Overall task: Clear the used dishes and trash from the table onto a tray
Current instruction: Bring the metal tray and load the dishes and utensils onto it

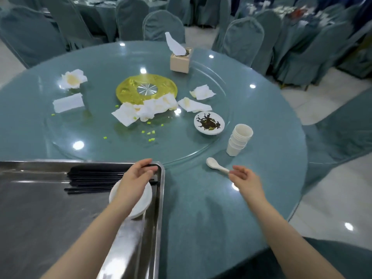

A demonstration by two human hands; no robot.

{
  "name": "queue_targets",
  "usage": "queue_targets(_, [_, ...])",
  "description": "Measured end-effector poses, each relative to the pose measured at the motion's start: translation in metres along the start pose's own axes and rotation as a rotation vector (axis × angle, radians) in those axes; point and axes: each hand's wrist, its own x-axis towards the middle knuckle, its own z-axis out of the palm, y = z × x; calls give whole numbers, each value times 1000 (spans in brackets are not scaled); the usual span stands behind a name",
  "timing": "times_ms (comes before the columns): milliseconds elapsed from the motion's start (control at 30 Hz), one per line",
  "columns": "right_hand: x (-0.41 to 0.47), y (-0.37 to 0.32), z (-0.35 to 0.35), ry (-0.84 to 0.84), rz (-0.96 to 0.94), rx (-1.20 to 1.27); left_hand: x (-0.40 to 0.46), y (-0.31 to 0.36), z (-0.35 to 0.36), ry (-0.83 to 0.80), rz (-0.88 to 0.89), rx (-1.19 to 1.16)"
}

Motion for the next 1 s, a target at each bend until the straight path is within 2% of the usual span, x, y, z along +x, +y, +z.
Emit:
queue_targets(167, [77,8,-24,92,39,-47,73,9,49,-47,-46,143])
queue_targets(400, [174,28,-17,39,-56,39,166,-8,117,-71,-166,227])
queue_targets(533, [191,30,-6,45,-133,53,206,-8,147,-53,-210,205])
queue_targets(733, [205,38,-3,40,-149,118,263,-5,195,-75,-356,170])
queue_targets(1000, [205,41,-7,23,-166,89,274,-7,209,-3,-402,101])
